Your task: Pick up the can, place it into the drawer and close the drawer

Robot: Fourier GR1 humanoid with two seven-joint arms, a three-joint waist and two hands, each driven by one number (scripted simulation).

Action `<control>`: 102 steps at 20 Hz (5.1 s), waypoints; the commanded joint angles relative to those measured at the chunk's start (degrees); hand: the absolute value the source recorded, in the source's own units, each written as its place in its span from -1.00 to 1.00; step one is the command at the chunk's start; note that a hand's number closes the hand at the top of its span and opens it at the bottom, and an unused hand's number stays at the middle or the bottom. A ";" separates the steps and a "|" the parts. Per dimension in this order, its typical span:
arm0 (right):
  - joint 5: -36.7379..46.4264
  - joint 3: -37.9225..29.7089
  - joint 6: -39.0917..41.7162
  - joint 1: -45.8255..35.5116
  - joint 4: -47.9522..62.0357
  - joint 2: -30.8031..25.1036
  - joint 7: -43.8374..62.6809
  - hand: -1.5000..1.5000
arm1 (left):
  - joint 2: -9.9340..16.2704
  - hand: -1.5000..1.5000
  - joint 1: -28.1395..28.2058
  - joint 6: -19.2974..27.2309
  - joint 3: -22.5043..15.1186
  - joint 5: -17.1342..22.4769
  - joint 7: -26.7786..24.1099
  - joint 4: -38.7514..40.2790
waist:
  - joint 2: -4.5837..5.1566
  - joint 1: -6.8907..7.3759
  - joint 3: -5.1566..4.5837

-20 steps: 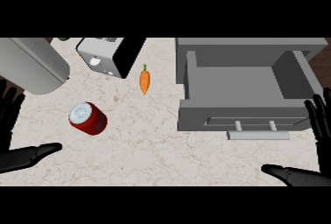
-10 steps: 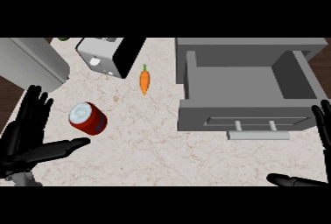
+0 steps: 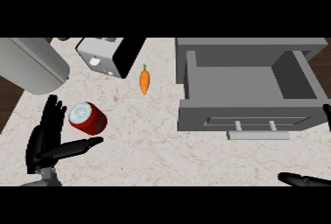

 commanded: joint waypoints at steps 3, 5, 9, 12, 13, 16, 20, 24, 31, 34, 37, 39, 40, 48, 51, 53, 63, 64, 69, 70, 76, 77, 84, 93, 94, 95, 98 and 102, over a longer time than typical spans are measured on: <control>-0.06 -0.65 0.27 -1.03 1.50 0.64 -0.53 -1.00 | 0.22 -1.00 -0.69 0.19 2.26 0.49 -9.82 11.44 | 0.01 0.07 0.00; 2.51 2.45 0.89 2.75 -1.77 2.94 -2.27 -1.00 | 1.22 -1.00 -3.55 0.17 3.69 1.38 -10.72 16.37 | 0.01 -0.07 0.00; -1.25 -2.38 0.95 -0.37 -2.90 -0.10 2.83 -1.00 | -1.32 -1.00 -2.74 3.05 2.32 0.55 -14.29 19.21 | -0.01 0.00 0.00; -2.96 -2.78 3.46 4.43 -5.46 1.27 0.85 -1.00 | 0.86 -1.00 -2.82 0.57 3.58 2.10 -16.62 23.06 | -0.04 -0.08 0.01; -4.41 -4.76 4.07 1.57 -2.50 -1.15 1.62 -1.00 | 2.61 -1.00 -8.06 -0.40 5.90 2.69 -20.26 32.48 | 0.05 -0.26 -0.01; -4.01 -4.12 0.62 -2.20 -8.25 -1.86 10.40 -1.00 | 2.42 -1.00 -8.71 -0.50 6.52 3.57 -24.52 36.05 | 0.04 -0.15 -0.03; -1.67 -1.96 3.34 5.64 -10.34 1.85 5.74 -1.00 | 3.31 -1.00 -13.21 0.82 6.90 4.44 -23.69 42.14 | 0.00 -0.33 -0.01; -1.96 -3.82 3.14 0.14 -4.87 0.43 5.03 -1.00 | 5.70 -1.00 -14.11 -0.52 8.44 6.03 -28.83 48.36 | 0.03 -0.11 -0.01; -1.64 -3.98 1.00 -4.82 -6.51 -1.34 10.67 -1.00 | 11.15 -1.00 -23.54 -4.94 10.87 7.25 -33.69 63.34 | 0.17 -0.32 -0.06; 1.81 -0.97 1.34 -1.29 -7.43 1.98 7.43 -1.00 | 11.61 -1.00 -26.77 -4.07 10.72 5.96 -38.47 69.75 | 0.26 -0.68 -0.09; -2.37 -4.99 3.98 -2.26 -4.96 -0.98 5.96 -1.00 | 11.08 -1.00 -28.68 -6.94 9.38 5.04 -38.09 72.28 | 0.41 -1.10 -0.12; -0.84 -3.39 1.51 -1.86 -8.98 0.69 9.60 -1.00 | 11.56 -1.00 -28.11 -9.54 7.57 4.75 -35.04 68.72 | 0.10 -0.44 -0.04; -2.79 -4.67 1.82 -4.16 -9.07 -1.42 12.00 -1.00 | 11.02 -1.00 -32.15 -7.50 9.14 4.99 -36.45 73.46 | 0.41 -1.21 -0.14; -4.18 -6.07 4.92 0.94 -7.03 0.53 4.95 -1.00 | 8.59 1.00 -33.27 -11.25 8.12 4.99 -39.56 74.96 | 0.26 -1.09 -0.07; -0.42 -4.31 1.82 -2.56 -8.18 0.28 8.61 -1.00 | 9.94 1.00 -32.52 -13.99 8.29 5.01 -43.19 75.71 | 0.36 -1.01 -0.10; 0.32 -4.68 3.17 -3.07 -3.43 0.06 4.30 -1.00 | 9.02 1.00 -35.15 -12.98 7.70 4.51 -41.98 75.69 | 0.39 -1.00 -0.09; 1.10 -5.30 0.95 -4.18 -5.38 0.31 6.84 -1.00 | 0.97 1.00 -38.24 -7.69 5.48 5.41 -38.30 69.01 | 0.02 -0.26 0.00; 0.63 -6.26 0.94 -6.91 -4.51 -2.01 9.42 -1.00 | 0.16 1.00 -39.65 -7.93 5.82 5.76 -38.52 69.48 | 0.09 -0.33 -0.02; 1.09 -5.00 2.88 0.46 -9.68 0.89 5.84 -1.00 | -2.90 1.00 -41.95 -3.57 2.19 5.00 -29.59 61.59 | -0.32 -0.05 0.05; 2.98 -4.11 0.85 -3.63 -8.23 0.18 8.47 -1.00 | -2.51 1.00 -42.03 -4.71 1.16 4.69 -26.42 59.11 | -0.32 0.43 0.04; 0.38 -8.14 1.37 -5.83 -2.99 -1.43 5.28 -1.00 | -3.02 1.00 -42.74 -1.57 -6.18 6.04 -16.57 46.27 | -0.44 0.77 0.07; 0.00 -7.57 1.38 -4.41 -6.57 -1.45 8.58 -1.00 | -3.02 1.00 -44.64 -0.75 -6.52 6.88 -13.32 45.53 | -0.40 0.35 0.04; -0.31 -6.71 2.79 -0.99 -9.22 0.24 6.73 -1.00 | -3.05 1.00 -48.98 5.33 -12.37 11.52 -1.24 35.42 | -0.17 -0.29 0.03; 2.16 -4.86 1.58 -3.84 -7.98 0.31 7.61 -1.00 | -3.05 1.00 -62.62 15.31 -18.25 10.91 13.11 30.93 | -0.10 -0.34 0.03; 1.23 -4.94 1.61 -3.64 -10.97 -0.59 10.91 -1.00 | -3.05 1.00 -66.69 17.83 -19.56 12.99 10.64 37.14 | 0.12 -1.53 0.03; 2.92 -4.74 0.55 -5.06 -8.06 -0.09 9.57 -1.00 | -3.05 1.00 -68.38 15.83 -17.04 11.16 12.00 38.03 | 0.14 -0.86 0.03; -1.43 -8.72 2.84 -5.05 -3.76 -1.59 5.53 -1.00 | -3.05 1.00 -72.44 17.66 -17.67 12.64 14.99 38.18 | 0.06 -0.84 0.08; 2.36 -5.04 -0.29 -6.99 -9.23 -0.94 12.03 -1.00 | -3.05 1.00 -75.89 19.42 -21.07 17.70 11.95 45.05 | 0.25 -1.81 0.04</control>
